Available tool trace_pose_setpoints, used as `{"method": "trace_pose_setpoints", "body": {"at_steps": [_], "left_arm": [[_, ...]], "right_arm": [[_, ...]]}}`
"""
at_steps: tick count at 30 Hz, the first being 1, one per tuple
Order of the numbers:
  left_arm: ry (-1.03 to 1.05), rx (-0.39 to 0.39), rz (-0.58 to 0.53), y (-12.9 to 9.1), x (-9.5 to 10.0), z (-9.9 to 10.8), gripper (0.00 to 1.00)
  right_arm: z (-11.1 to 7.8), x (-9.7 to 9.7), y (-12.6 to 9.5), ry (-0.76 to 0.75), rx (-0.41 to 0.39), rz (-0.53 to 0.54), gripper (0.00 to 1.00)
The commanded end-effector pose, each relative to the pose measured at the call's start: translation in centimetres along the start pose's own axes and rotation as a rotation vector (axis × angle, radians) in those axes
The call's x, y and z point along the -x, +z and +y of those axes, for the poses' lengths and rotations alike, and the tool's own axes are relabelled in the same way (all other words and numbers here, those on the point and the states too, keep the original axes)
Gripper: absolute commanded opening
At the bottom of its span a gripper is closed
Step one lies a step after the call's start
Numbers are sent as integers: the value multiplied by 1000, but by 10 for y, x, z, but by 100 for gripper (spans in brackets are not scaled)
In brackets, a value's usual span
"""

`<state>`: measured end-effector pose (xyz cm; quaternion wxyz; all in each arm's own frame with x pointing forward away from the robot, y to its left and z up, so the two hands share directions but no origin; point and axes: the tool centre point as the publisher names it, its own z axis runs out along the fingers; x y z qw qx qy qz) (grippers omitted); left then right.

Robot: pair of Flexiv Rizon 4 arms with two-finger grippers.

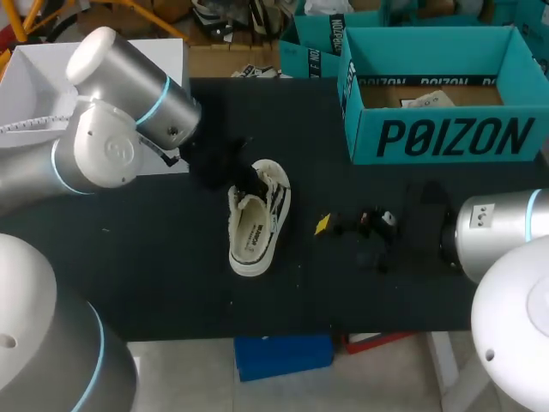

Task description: Take the shoe out of the shoebox, open the shoe tongue, remove and reinsert the insole, then place the shoe into the shoebox

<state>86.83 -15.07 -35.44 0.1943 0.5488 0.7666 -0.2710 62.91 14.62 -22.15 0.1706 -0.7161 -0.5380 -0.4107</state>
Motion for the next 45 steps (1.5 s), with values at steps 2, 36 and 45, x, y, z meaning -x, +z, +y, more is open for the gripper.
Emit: {"method": "trace_pose_setpoints", "body": {"at_steps": [2,36,45], "left_arm": [[-22,0,8,-6,-22,-8,2],[-59,130,20,-120,-47,-23,100],[-153,186,-26,-159,-78,-28,100]], "right_arm": [[0,7,-1,13,-14,204,100],[0,7,-1,13,-14,204,100],[0,7,-1,13,-14,204,100]]}}
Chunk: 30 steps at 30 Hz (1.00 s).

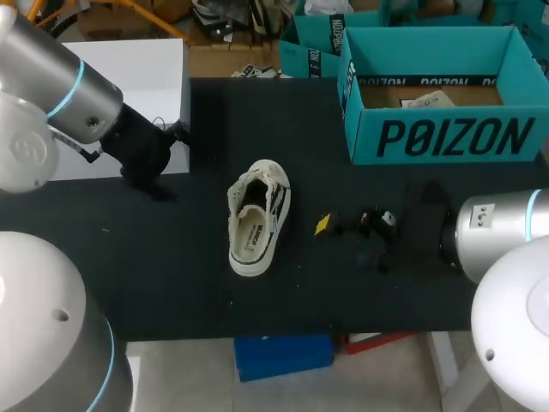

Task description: Take the shoe out of the shoebox, open the shoe tongue, remove and reinsert the insole, then place the shoe into the shoebox

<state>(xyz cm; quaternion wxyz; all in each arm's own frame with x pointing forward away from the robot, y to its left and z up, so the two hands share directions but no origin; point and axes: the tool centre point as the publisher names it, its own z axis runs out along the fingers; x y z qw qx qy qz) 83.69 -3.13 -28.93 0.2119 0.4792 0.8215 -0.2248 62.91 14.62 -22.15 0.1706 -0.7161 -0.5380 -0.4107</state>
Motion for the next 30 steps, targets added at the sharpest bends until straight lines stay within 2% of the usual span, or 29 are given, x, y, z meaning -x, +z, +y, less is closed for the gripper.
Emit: {"method": "trace_pose_setpoints", "body": {"at_steps": [1,6,14,16,23,30], "left_arm": [[-26,39,-40,-39,-24,-6,100],[-77,49,-63,-51,-37,0,100],[-77,49,-63,-51,-37,0,100],[-77,49,-63,-51,-37,0,100],[-77,49,-63,-51,-37,0,100],[-77,49,-63,-51,-37,0,100]], "right_arm": [[0,7,-1,13,-14,204,100],[0,7,-1,13,-14,204,100],[0,7,-1,13,-14,204,100],[11,0,-1,-13,-33,190,100],[61,-18,4,-156,-197,13,100],[92,-28,9,-235,-421,-181,100]]}}
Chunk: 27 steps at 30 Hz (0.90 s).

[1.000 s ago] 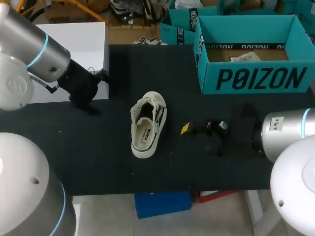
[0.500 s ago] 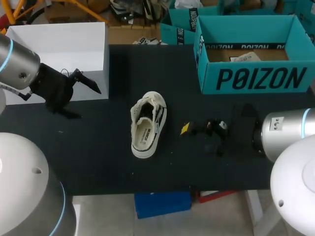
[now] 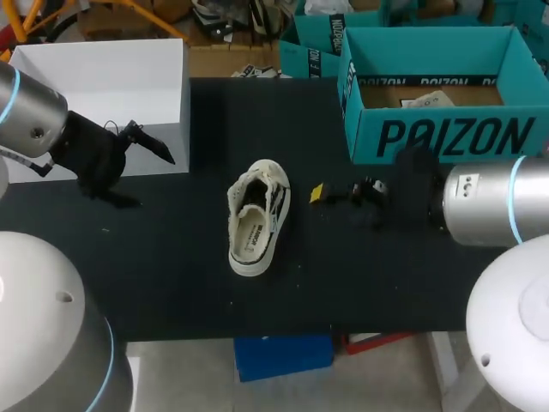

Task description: Take the shoe out of the shoebox, open the shoe tongue, remove and reinsert the insole, then place the shoe into the shoebox

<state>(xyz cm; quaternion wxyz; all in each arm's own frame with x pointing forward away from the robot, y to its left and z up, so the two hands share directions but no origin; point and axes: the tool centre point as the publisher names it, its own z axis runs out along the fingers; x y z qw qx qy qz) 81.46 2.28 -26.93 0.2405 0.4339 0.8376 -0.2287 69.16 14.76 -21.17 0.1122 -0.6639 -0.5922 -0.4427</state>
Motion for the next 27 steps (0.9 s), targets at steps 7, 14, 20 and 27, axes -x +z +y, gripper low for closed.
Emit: {"method": "trace_pose_setpoints", "body": {"at_steps": [7,14,20,27], "left_arm": [[2,2,1,-1,-1,-1,100],[2,2,1,-1,-1,-1,100],[2,2,1,-1,-1,-1,100],[2,2,1,-1,-1,-1,100]], "right_arm": [[57,-10,2,-82,-641,-215,100],[76,-4,17,-69,-706,-216,100],[92,1,26,-60,-746,-218,100],[112,-1,32,-78,-782,-248,100]]}}
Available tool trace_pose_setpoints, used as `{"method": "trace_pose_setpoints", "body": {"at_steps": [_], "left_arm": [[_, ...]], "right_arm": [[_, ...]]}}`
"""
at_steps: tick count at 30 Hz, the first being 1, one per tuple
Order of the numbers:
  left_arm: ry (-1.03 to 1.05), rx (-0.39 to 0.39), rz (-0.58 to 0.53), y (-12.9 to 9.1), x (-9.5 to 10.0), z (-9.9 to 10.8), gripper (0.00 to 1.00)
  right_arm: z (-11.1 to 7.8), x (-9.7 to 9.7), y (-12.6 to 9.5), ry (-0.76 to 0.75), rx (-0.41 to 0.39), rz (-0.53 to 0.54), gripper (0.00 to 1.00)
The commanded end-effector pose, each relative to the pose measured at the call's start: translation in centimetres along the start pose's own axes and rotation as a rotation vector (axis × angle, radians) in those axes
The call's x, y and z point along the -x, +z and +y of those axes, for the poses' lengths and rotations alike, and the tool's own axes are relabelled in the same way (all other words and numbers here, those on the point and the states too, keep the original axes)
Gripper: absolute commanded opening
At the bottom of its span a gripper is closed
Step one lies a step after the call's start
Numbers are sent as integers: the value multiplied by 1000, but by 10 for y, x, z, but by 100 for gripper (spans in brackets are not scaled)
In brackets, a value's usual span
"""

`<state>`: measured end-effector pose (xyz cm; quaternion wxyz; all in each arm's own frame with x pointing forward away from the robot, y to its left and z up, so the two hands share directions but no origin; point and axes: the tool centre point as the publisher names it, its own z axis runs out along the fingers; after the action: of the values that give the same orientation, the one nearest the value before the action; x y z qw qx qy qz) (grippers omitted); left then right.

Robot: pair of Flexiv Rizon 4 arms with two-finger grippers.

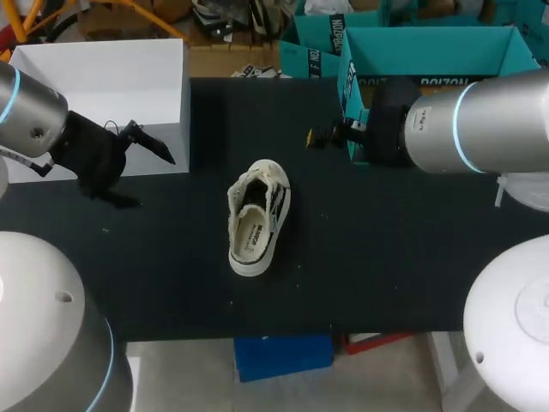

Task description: Take the shoe out of the shoebox, open the shoe tongue, remove and reinsert the insole, then place the shoe into the shoebox

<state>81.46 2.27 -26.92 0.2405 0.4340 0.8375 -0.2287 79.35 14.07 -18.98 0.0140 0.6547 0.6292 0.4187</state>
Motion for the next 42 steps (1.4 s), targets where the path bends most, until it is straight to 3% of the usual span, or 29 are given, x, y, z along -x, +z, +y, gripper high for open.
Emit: {"method": "trace_pose_setpoints", "body": {"at_steps": [1,10,15,19,23,28,30,34,36,42], "left_arm": [[2,2,1,-1,-1,-1,100],[2,2,1,-1,-1,-1,100],[2,2,1,-1,-1,-1,100],[2,2,1,-1,-1,-1,100],[2,2,1,-1,-1,-1,100],[2,2,1,-1,-1,-1,100],[2,2,1,-1,-1,-1,100],[2,2,1,-1,-1,-1,100],[2,2,1,-1,-1,-1,100],[2,2,1,-1,-1,-1,100]], "right_arm": [[13,3,6,-6,-897,-10,100],[32,8,12,-24,-960,-54,100],[35,11,12,-11,-1093,-81,100],[32,10,12,10,-1153,-75,100],[27,8,12,39,-1238,-64,100],[17,6,11,66,-1402,-70,100],[14,5,11,79,-1424,-94,100],[7,9,12,90,-1407,-227,100],[3,10,13,75,-1356,-298,100],[-17,12,23,66,-1238,-345,100]]}}
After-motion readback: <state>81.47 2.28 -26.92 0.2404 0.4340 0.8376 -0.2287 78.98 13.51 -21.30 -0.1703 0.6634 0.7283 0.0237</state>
